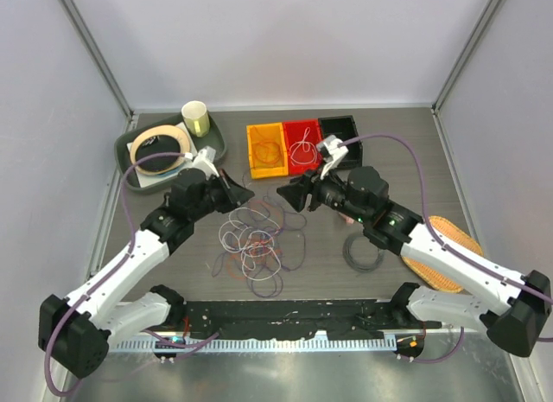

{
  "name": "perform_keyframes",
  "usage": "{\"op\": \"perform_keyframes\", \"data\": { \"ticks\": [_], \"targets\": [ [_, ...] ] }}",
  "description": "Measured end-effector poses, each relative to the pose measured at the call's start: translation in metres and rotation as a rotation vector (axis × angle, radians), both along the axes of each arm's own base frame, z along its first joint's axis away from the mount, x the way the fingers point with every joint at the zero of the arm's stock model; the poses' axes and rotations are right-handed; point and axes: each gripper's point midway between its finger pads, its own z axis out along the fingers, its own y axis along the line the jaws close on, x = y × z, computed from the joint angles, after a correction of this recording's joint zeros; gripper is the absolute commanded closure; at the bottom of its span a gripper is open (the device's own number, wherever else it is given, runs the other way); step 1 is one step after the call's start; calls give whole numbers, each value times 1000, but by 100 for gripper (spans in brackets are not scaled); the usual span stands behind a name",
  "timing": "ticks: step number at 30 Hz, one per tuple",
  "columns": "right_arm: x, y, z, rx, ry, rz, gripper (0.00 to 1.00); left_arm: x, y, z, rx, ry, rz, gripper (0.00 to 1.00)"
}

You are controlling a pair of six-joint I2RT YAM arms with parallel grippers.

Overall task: Untangle the cables
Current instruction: Untie the cable.

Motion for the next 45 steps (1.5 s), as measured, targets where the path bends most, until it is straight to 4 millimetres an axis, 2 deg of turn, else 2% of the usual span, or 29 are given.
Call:
{"op": "perform_keyframes", "data": {
  "ticks": [2, 6, 8, 10, 14, 16, 19, 22, 26, 30, 35, 37, 41, 45],
  "targets": [
    [6, -21, -14, -29, 1, -104, 27, 10, 10, 12, 29, -22, 71, 100],
    [2, -53, -46, -105, -25, -188, 23, 24, 27, 49, 62, -95, 179, 100],
    [-7, -61, -56, -140, -72, -162, 20, 27, 33, 74, 54, -148, 206, 100],
    [-18, -63, -58, -146, -128, -110, 19, 26, 35, 97, 43, -194, 208, 100],
    [-39, -51, -46, -96, -272, 41, 19, 21, 29, 141, -2, -267, 166, 100],
    [-44, -39, -38, -70, -332, 115, 19, 17, 26, 161, -27, -297, 137, 100],
    [-48, -17, -37, -54, -384, 224, 19, 11, 22, 197, -76, -354, 108, 100],
    [-41, 8, -43, -62, -398, 301, 19, 6, 21, 226, -113, -400, 95, 100],
    [-21, 39, -51, -79, -390, 341, 20, 5, 20, 256, -144, -445, 89, 100],
    [10, 59, -66, -102, -367, 280, 20, 2, 22, 271, -155, -466, 91, 100],
    [36, 59, -115, -207, -290, 187, 23, -4, 31, 282, -155, -489, 118, 100],
    [38, 54, -137, -248, -253, 173, 27, -6, 37, 284, -151, -496, 140, 100],
    [25, 40, -175, -293, -185, 181, 28, -6, 47, 286, -137, -509, 189, 100],
    [18, 29, -198, -326, -136, 169, 25, -2, 51, 284, -120, -508, 216, 100]
  ]
}}
